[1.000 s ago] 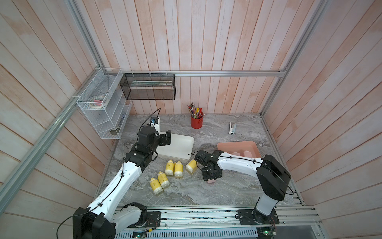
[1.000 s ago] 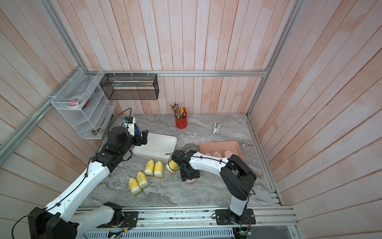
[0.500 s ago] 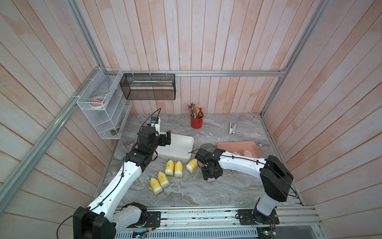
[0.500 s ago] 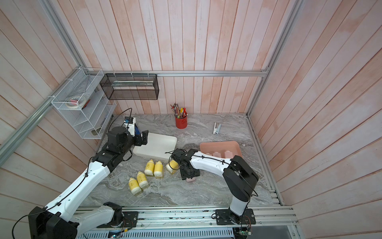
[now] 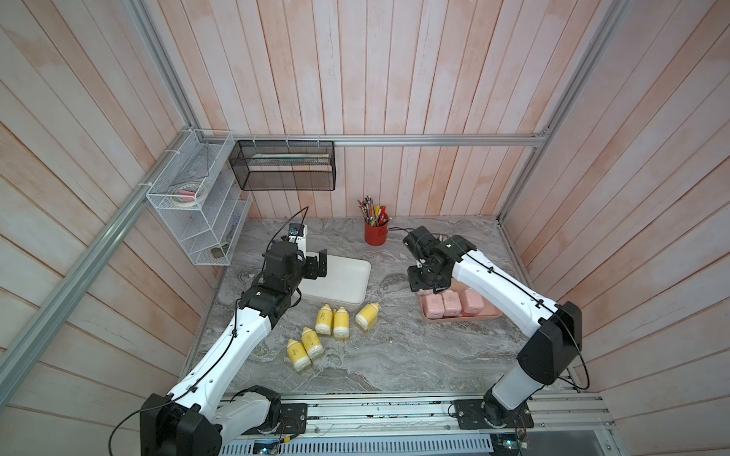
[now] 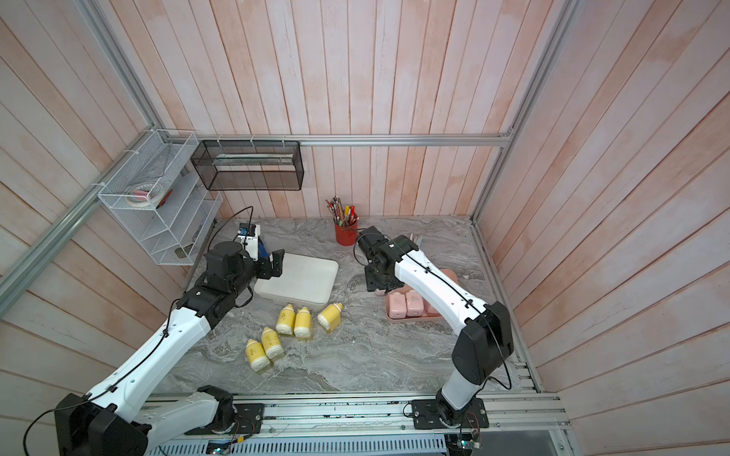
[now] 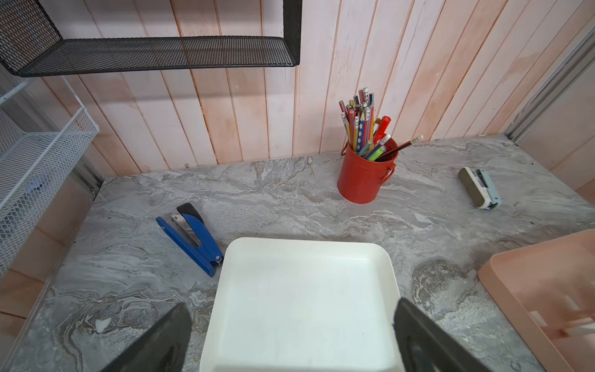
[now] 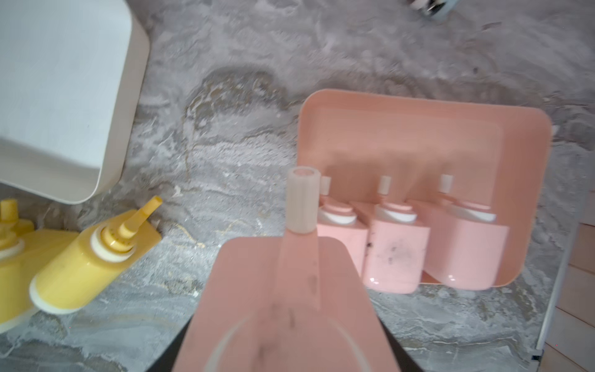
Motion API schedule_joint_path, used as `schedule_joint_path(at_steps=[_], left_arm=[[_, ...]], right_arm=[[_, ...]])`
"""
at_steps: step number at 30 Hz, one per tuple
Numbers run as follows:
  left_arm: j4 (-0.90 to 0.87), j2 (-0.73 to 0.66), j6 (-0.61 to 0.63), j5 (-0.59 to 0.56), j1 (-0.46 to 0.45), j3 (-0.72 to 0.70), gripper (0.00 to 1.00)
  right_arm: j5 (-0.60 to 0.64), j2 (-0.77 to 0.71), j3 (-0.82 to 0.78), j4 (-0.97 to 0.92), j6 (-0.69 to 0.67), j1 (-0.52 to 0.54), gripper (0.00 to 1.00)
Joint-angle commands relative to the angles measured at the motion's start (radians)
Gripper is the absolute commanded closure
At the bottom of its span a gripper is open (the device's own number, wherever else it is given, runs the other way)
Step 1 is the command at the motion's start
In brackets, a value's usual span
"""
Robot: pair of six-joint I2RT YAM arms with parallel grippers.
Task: Place the pencil sharpeners by color into the storage box
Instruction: Pick up the pencil sharpener from the center of the board, then place the pencil sharpener in the storage box.
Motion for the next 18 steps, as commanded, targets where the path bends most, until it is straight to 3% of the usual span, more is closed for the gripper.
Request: schedule_joint_path(at_steps=[1,8,18], left_arm=[[-0.002,-0.013,0.002,0.014,-0.008,0.014,0.0],[-0.006,-0.009,0.002,0.023,-0.008,0.019,0.0],[-0.011,-0.003,0.002,0.022,-0.007,0.02,0.0]], right_arm=[[0.077,-0.019,0.027,-0.123,-0.085,-0.077,0.43],[0.115,-0.066,-0.035,-0.031,-0.218,-0.323,0.43],[0.122,-0.037,-0.026,0.063,-0.36,-0.477,0.43]])
